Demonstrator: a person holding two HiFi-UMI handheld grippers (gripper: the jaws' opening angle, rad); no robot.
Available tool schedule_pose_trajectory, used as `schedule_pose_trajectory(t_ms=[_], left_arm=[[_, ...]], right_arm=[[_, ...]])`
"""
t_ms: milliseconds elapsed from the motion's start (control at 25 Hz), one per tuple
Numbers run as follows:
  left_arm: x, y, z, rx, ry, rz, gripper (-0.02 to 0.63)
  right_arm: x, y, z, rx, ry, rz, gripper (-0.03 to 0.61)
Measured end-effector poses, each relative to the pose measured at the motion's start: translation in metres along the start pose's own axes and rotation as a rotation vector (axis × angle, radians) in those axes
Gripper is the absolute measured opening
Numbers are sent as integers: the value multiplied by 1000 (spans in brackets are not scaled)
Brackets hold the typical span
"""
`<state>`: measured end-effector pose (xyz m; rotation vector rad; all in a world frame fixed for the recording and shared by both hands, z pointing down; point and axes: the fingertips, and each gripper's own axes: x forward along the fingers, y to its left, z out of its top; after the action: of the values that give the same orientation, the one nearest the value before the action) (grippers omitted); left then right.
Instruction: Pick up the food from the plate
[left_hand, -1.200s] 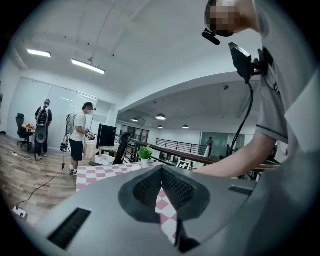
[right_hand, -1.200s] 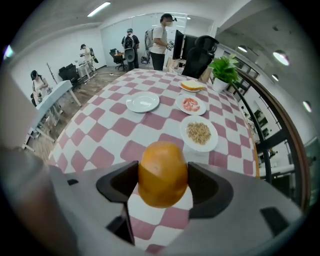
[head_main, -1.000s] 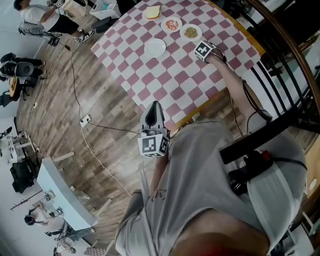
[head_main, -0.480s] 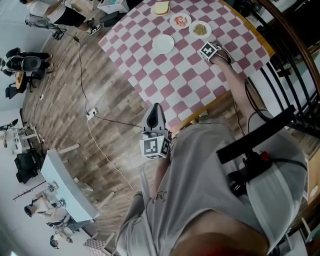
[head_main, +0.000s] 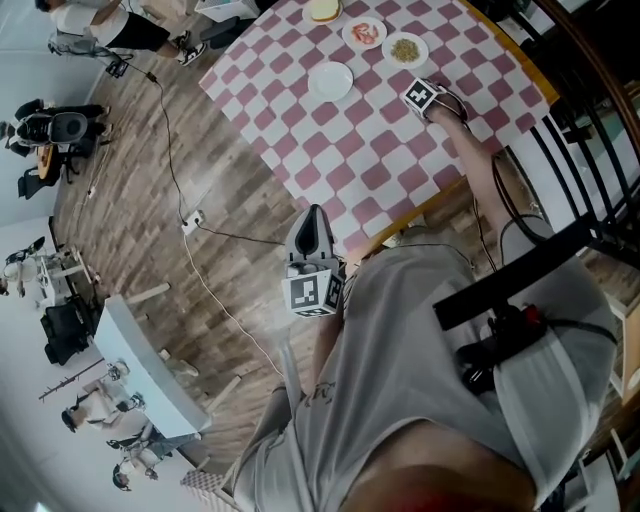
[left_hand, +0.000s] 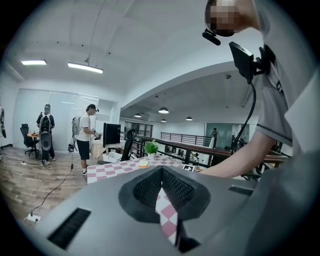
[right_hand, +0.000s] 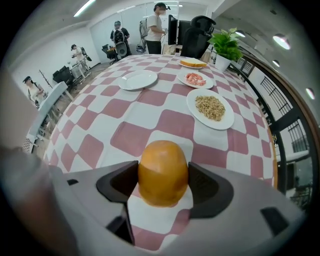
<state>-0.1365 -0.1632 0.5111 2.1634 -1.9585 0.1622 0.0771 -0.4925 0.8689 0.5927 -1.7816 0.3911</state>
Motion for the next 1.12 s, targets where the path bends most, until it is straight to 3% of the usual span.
schedule_pose_trajectory(t_ms=[120,280,520,640,720,840,960,1120], left_arm=[[6,-10,0,14,-1,-32,9],[9,-16,3,51,-6,-46,9],[-1,-9,-1,43,-19,-27,9],[-12,1,1,43,-24,-12,9],[-13,1,4,40,-34,-11,9],[-11,3,7,29,-55,-3,9],[-11,16,10,21,-71,13,9],[-10,38,20,17,-100,52,9]], right_arm=[[-7,2,-4,26,-7,13,311],[-16,-8,-20,64,29,-73,311],[1,-2,-5,30,-25,-34,311],[0,7,-9,33,30,-30,311],[0,0,-11,25,76,-75,318],[-15,-10,19,-63,18,-164,327],[-52,19,63,-115,-68,-103,331],[-138,73,132,-157,-272,0,331]])
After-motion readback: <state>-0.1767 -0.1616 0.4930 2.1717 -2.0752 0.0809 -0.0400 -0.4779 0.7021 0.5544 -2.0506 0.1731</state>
